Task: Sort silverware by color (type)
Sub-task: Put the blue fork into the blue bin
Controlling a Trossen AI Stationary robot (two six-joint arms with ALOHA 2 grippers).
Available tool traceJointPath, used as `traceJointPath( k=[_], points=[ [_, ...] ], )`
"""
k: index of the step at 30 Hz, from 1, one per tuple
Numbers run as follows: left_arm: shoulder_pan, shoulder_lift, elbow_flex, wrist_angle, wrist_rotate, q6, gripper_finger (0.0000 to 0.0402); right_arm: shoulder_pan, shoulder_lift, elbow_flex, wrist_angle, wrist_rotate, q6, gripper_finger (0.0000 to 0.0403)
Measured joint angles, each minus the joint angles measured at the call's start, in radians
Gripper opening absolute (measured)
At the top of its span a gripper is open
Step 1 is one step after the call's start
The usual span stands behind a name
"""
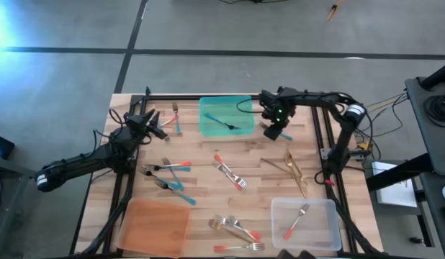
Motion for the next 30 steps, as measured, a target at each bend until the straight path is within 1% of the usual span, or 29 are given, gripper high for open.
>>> traceJointPath(
  k=[3,6,17,20,26,30],
  points=[
    [0.0,0.0,0.0,0.0,0.0,0.0,0.0098,0.0,0.038,0.046,0.008,0.039,-0.019,0.0109],
    [0.0,0.0,0.0,0.0,0.0,0.0,0.0098,0.0,0.067,0.079,0.012,0.049,-0.031,0.0109],
    [0.0,0.0,0.0,0.0,0.0,0.0,0.0098,0.0,0.132,0.09,0.015,0.051,-0.003,0.0106],
    [0.0,0.0,0.0,0.0,0.0,0.0,0.0098,0.0,0.131,0.088,0.023,0.069,0.016,0.0089],
    [0.0,0.0,0.0,0.0,0.0,0.0,0.0098,0.0,0.129,0.088,0.03,0.099,0.039,0.0017],
    [0.0,0.0,0.0,0.0,0.0,0.0,0.0098,0.0,0.125,0.095,0.006,0.101,0.052,0.0011]
  ],
)
